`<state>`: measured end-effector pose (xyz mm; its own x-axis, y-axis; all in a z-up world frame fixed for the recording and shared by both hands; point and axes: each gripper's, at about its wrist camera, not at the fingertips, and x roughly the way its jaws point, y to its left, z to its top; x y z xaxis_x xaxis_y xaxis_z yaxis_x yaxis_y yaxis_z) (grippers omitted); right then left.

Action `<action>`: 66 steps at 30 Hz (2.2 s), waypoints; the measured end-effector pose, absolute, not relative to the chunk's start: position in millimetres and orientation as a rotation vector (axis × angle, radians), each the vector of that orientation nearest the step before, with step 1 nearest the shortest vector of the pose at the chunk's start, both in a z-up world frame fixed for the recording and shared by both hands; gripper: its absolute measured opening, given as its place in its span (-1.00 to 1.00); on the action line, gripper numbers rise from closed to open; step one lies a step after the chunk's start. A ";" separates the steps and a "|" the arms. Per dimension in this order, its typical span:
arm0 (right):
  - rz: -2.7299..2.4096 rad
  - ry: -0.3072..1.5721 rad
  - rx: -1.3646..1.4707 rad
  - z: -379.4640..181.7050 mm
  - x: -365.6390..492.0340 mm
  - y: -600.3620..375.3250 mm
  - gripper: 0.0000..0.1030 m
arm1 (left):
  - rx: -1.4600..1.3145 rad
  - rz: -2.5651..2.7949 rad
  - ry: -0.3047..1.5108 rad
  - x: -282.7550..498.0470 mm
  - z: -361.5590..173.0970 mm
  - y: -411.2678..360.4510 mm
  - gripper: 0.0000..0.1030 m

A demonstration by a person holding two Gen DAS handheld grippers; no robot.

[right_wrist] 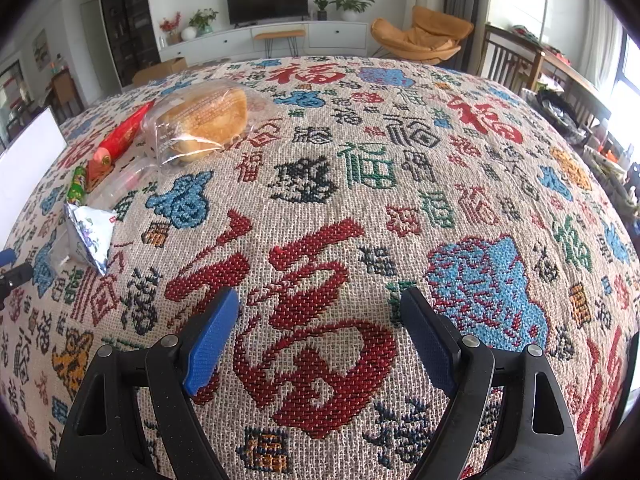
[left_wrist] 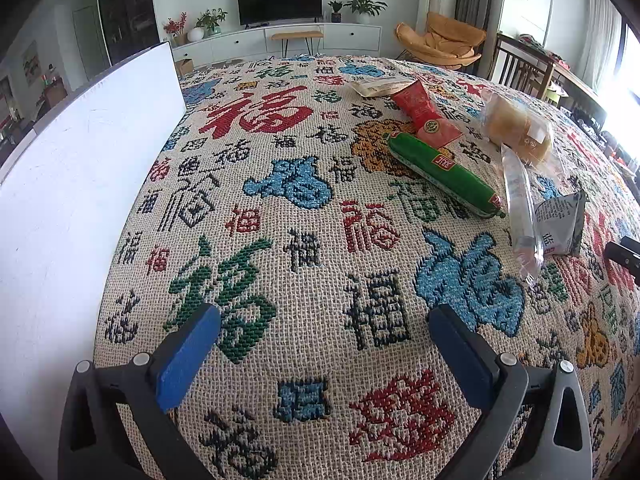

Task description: Organize snacks

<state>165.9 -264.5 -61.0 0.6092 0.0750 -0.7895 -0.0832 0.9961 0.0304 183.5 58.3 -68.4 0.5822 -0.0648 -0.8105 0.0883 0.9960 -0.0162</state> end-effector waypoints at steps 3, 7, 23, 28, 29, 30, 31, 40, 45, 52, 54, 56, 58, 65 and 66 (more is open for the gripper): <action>0.092 0.911 -0.009 -60.9 165.6 -264.6 0.66 | 0.027 -0.089 0.945 183.6 -68.2 58.7 1.00; 0.091 0.911 -0.009 -60.9 165.7 -264.5 0.66 | 0.027 -0.089 0.945 183.5 -68.3 58.5 1.00; 0.092 0.911 -0.008 -61.0 165.4 -264.5 0.66 | 0.043 -0.100 0.962 197.2 -66.9 56.6 1.00; 0.093 0.910 -0.006 -61.2 165.7 -264.9 0.66 | 0.031 -0.081 0.949 231.3 -68.8 58.5 1.00; 0.093 0.910 -0.006 -61.3 165.8 -264.8 0.66 | 0.032 -0.080 0.951 232.3 -69.3 58.1 1.00; 0.092 0.911 -0.007 -61.1 165.6 -265.0 0.66 | 0.033 -0.078 0.948 232.4 -69.1 58.1 1.00; 0.093 0.911 -0.006 -61.3 165.8 -265.1 0.66 | 0.033 -0.078 0.948 232.4 -69.2 58.3 1.00; 0.093 0.911 -0.006 -61.1 165.5 -265.1 0.67 | 0.033 -0.078 0.949 232.7 -68.9 58.7 1.00; 0.093 0.911 -0.006 -61.1 165.4 -265.0 0.67 | 0.033 -0.078 0.949 232.4 -68.9 58.1 1.00; 0.093 0.910 -0.006 -61.1 165.3 -264.9 0.67 | 0.033 -0.078 0.949 232.5 -68.9 58.3 1.00; 0.093 0.910 -0.005 -61.1 165.3 -264.9 0.67 | 0.033 -0.078 0.949 232.4 -68.9 57.9 1.00; 0.093 0.910 -0.006 -61.1 165.3 -264.9 0.67 | 0.033 -0.078 0.949 232.6 -68.8 58.6 1.00; 0.093 0.910 -0.005 -61.2 165.4 -264.9 0.67 | 0.033 -0.078 0.949 232.6 -68.9 58.4 1.00; 0.093 0.910 -0.005 -61.2 165.4 -264.9 0.67 | 0.033 -0.078 0.949 232.5 -68.9 58.2 1.00; 0.093 0.910 -0.005 -61.4 165.7 -265.0 0.67 | 0.033 -0.078 0.949 232.6 -68.9 58.6 1.00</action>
